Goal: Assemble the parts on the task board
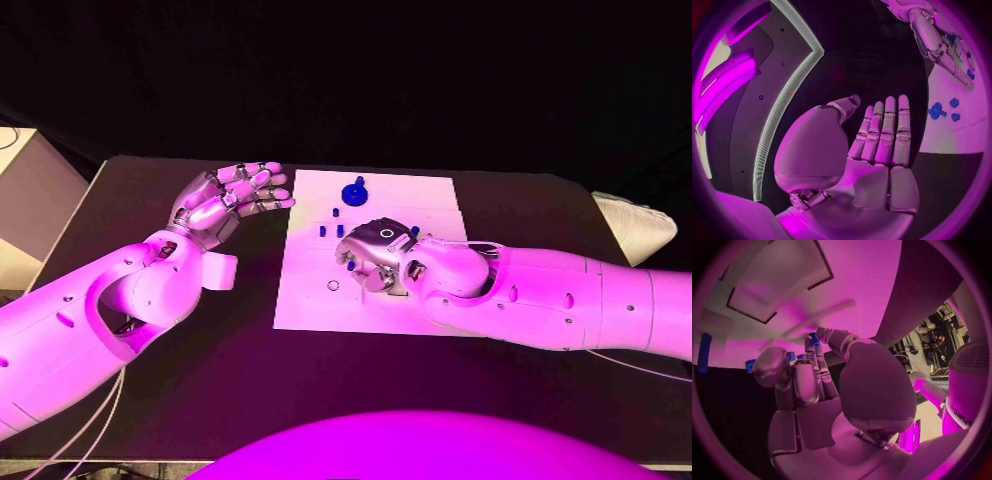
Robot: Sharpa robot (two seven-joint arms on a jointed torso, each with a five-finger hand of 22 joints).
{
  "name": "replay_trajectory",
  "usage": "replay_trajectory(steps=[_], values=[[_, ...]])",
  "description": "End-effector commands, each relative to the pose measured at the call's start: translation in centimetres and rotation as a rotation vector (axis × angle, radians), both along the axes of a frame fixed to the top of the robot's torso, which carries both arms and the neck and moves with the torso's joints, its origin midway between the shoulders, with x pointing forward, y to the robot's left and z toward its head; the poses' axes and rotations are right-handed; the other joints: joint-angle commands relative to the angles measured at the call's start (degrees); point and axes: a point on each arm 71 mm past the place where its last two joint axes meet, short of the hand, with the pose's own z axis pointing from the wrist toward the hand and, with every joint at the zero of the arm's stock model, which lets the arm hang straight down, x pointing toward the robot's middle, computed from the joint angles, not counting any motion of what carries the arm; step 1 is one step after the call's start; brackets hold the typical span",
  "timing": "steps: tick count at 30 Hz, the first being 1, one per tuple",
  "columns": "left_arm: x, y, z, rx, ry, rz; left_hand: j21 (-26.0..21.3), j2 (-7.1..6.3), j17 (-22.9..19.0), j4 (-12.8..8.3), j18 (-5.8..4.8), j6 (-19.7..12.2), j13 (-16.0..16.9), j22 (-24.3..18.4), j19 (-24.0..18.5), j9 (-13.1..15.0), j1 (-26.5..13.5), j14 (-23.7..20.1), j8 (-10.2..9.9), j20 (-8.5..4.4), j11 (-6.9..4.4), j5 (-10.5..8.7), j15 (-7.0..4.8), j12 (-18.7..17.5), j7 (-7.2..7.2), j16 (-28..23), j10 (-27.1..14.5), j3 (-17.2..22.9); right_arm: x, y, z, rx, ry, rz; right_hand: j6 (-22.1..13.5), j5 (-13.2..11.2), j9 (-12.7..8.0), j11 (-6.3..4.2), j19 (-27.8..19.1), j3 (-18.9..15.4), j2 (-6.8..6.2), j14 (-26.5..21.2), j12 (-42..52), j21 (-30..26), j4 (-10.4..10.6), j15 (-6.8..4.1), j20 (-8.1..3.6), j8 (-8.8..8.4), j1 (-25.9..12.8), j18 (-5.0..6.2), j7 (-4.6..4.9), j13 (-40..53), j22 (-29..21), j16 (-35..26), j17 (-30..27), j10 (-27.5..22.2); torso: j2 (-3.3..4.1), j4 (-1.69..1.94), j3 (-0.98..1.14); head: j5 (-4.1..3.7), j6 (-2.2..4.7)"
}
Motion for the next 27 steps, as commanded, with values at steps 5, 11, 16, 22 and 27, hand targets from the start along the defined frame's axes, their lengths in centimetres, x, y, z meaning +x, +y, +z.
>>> replay_trajectory(steps=[5, 11, 16, 22, 27], values=[[-0.1, -0.2, 0.1, -0.009, -0.005, -0.018, -0.4, 0.40, 0.0, 0.0, 0.72, -0.3, 0.0, 0.0, 0.5, -0.1, 0.4, 0.3, 0.2, -0.03, 0.25, -0.20, -0.01, 0.0, 0.94, -0.3, 0.0, -0.3, 0.1, -0.2, 0.0, 0.004, -0.005, -0.007, -0.6, -0.2, -0.1, 0.08, -0.7, -0.7, -0.22, 1.1, -0.2, -1.1, -0.1, 0.47, 0.19, -0.50, 0.6, 0.02, 0.10, -0.2, -1.0, -0.5, -0.7, -1.0, 0.01, 0.02, -0.01, -0.06, 0.00], [-0.1, -0.2, 0.0, -0.009, -0.004, -0.021, -0.4, 0.40, 0.0, 0.0, 0.72, -0.3, 0.0, 0.0, 0.5, -0.1, 0.4, 0.3, 0.2, -0.03, 0.25, -0.20, -0.01, 0.0, 0.94, -0.3, 0.0, -0.3, 0.2, -0.4, 0.2, 0.021, -0.031, -0.021, -0.5, 0.3, -0.1, 0.26, -0.9, -1.3, 0.02, 0.8, -0.2, -2.0, 0.1, 0.59, 0.30, -0.62, 1.1, 0.20, 0.36, -0.4, -1.9, -0.9, -1.4, -2.1, 0.03, 0.03, 0.00, -0.20, 0.00], [0.0, -0.2, 0.0, -0.009, -0.003, -0.022, -0.5, 0.42, 0.1, 0.1, 0.71, -0.3, 0.0, -0.1, 0.5, -0.1, 0.4, 0.3, 0.2, -0.02, 0.27, -0.21, 0.01, 0.0, 0.96, -0.4, -0.1, -0.4, 0.2, -0.5, 0.3, 0.034, -0.046, -0.028, -0.4, 0.6, -0.1, 0.35, -1.1, -1.7, 0.11, 0.7, -0.2, -2.6, 0.1, 0.66, 0.36, -0.70, 1.4, 0.30, 0.47, -0.4, -2.5, -1.1, -1.8, -2.8, 0.00, 0.05, -0.05, -0.30, 0.04], [0.0, -0.2, 0.0, -0.009, -0.002, -0.023, -0.5, 0.42, 0.1, 0.1, 0.71, -0.3, 0.0, -0.1, 0.5, -0.1, 0.4, 0.3, 0.2, -0.02, 0.27, -0.21, 0.01, 0.0, 0.96, -0.4, -0.1, -0.4, 0.2, -0.7, 0.4, 0.039, -0.052, -0.035, -0.4, 0.7, -0.1, 0.36, -1.1, -1.8, 0.14, 0.7, -0.2, -2.7, 0.2, 0.67, 0.37, -0.72, 1.4, 0.32, 0.50, -0.4, -2.6, -1.2, -1.8, -2.8, -0.02, 0.03, -0.02, -0.31, 0.16], [0.0, -0.2, 0.0, -0.009, -0.001, -0.024, -0.5, 0.42, 0.1, 0.1, 0.71, -0.3, 0.0, -0.1, 0.5, -0.1, 0.4, 0.3, 0.2, -0.02, 0.27, -0.21, 0.01, 0.0, 0.96, -0.4, -0.1, -0.4, 0.1, -1.5, 0.6, 0.045, -0.049, -0.052, -0.5, 0.8, -0.1, 0.35, -1.0, -1.9, 0.15, 0.6, -0.1, -2.7, 0.2, 0.67, 0.38, -0.81, 1.4, 0.32, 0.65, -0.4, -2.6, -1.3, -2.1, -2.8, -0.05, -0.06, -0.07, -0.53, 0.48]])
